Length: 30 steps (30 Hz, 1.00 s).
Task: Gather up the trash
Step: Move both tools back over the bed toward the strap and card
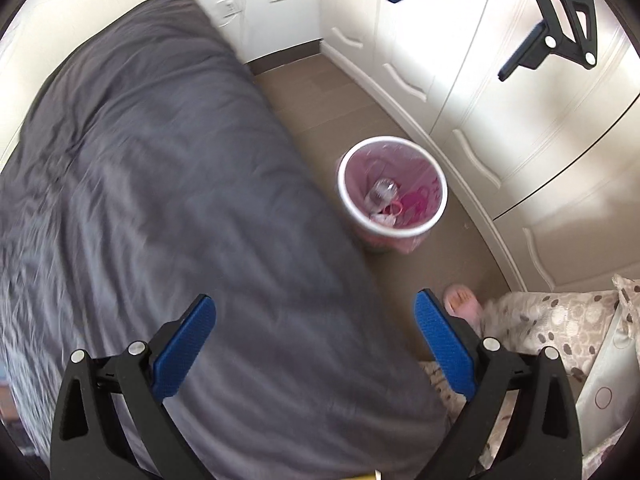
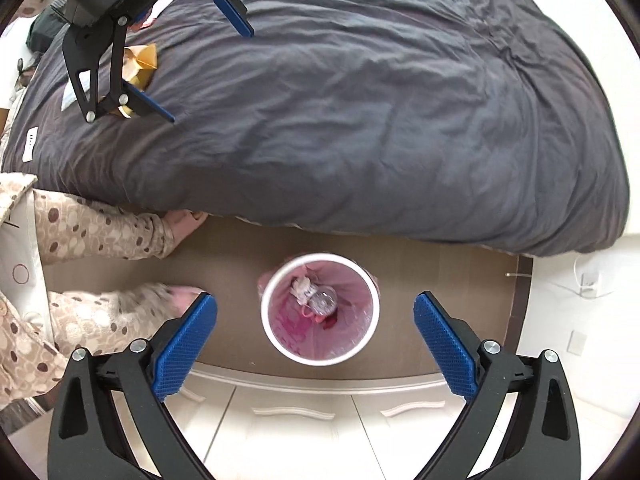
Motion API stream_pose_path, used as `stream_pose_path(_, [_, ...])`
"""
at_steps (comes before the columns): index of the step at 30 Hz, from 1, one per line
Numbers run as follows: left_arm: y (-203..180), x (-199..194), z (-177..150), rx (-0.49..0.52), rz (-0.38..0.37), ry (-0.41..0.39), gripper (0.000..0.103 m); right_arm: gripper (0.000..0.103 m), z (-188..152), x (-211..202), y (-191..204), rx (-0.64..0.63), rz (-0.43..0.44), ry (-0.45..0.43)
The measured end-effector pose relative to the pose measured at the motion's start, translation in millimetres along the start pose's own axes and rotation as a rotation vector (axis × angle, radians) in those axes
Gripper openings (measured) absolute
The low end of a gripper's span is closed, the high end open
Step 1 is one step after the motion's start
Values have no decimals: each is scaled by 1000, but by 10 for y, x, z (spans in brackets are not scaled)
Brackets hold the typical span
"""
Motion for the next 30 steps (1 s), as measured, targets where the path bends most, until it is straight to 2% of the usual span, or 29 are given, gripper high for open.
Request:
stream_pose_path(4, [14,-283,-507,-79,43,5,98,96,246,-74,363,-58,-2,-2])
stream_pose_path(7, [-27,-456,-942,-157,81,41,98,96,443,-123,637,-106,1,-19])
stream_pose_path(14, [-385,-956,-1986,-317,150,77,98,96,782,-259,1352,-185,21,-53])
stream_pose_path(17, [-550,-1138,-2412,-382,148,95,98,96,896,-313,1706,-225,39,-60])
stream_pose_path(22, [-833,-1361,-3091,-387,164,145,98,96,1146,-361,2285,-267,58,-58])
stream_pose_path(30, [-964,-1688,-4117,-481,160,110,98,96,1583,-387,3137,-269,49,-41])
Point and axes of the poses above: each gripper's, at about its wrist camera, not at the fingertips, and x roughly the way its jaws point, y to its left, z to its top, the point moved 4 cm from there along x, roughly the way its jaws point, and after that the axes turned 6 degrees about x, right-handed, at the moved point
